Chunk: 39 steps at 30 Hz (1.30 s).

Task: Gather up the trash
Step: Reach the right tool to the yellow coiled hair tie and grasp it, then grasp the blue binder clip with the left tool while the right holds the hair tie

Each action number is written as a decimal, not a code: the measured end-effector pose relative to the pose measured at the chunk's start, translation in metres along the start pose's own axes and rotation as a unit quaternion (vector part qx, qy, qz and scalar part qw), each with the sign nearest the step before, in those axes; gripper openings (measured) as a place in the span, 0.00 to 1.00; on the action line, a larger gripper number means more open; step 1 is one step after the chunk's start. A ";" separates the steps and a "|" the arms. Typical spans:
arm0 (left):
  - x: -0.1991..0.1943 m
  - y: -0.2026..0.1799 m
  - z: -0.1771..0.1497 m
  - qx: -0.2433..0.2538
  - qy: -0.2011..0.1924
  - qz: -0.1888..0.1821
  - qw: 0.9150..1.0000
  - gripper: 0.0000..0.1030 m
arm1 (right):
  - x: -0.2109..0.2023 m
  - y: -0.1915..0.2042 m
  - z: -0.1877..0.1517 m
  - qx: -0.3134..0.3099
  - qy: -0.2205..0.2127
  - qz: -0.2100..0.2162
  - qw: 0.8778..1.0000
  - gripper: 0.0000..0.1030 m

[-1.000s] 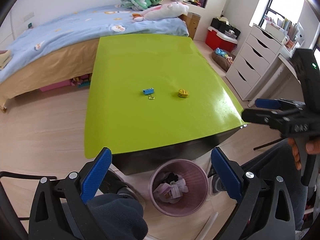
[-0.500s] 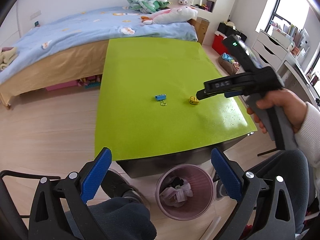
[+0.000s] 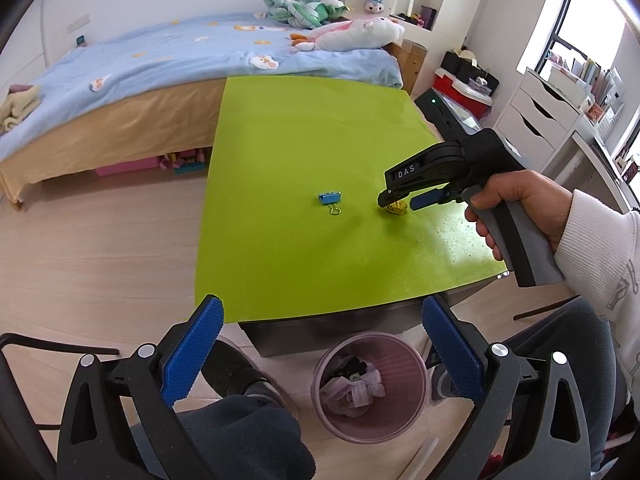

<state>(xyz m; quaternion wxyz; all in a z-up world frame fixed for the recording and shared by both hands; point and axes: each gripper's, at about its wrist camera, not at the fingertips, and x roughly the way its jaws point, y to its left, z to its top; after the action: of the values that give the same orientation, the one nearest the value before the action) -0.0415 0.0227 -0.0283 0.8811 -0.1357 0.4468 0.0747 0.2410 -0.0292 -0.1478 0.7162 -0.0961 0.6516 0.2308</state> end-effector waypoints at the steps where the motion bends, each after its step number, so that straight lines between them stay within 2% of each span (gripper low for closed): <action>1: 0.000 0.000 0.000 0.000 0.000 -0.001 1.000 0.93 | 0.001 0.000 0.000 0.000 0.003 0.000 1.000 0.42; 8: 0.003 -0.003 0.002 0.001 0.001 -0.003 1.000 0.93 | -0.001 -0.003 0.000 0.001 0.004 -0.005 1.000 0.29; 15: 0.006 -0.008 0.007 0.008 0.004 -0.007 1.000 0.93 | -0.003 -0.004 0.000 -0.006 -0.003 0.001 1.000 0.28; 24: 0.024 -0.015 0.034 0.022 0.009 -0.011 1.000 0.93 | -0.035 -0.013 -0.023 -0.028 -0.034 0.019 0.999 0.28; 33: 0.067 -0.017 0.077 0.020 0.035 -0.005 0.999 0.93 | -0.058 -0.025 -0.050 -0.050 -0.051 0.024 0.997 0.28; 39: 0.115 -0.018 0.107 0.003 0.079 0.005 0.997 0.93 | -0.066 -0.035 -0.054 -0.051 -0.058 0.019 0.997 0.28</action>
<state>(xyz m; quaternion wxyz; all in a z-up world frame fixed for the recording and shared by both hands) 0.1130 0.0392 -0.0582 0.8431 -0.1364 0.5159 0.0667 0.2056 -0.0972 -0.0959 0.7425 -0.1065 0.5980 0.2823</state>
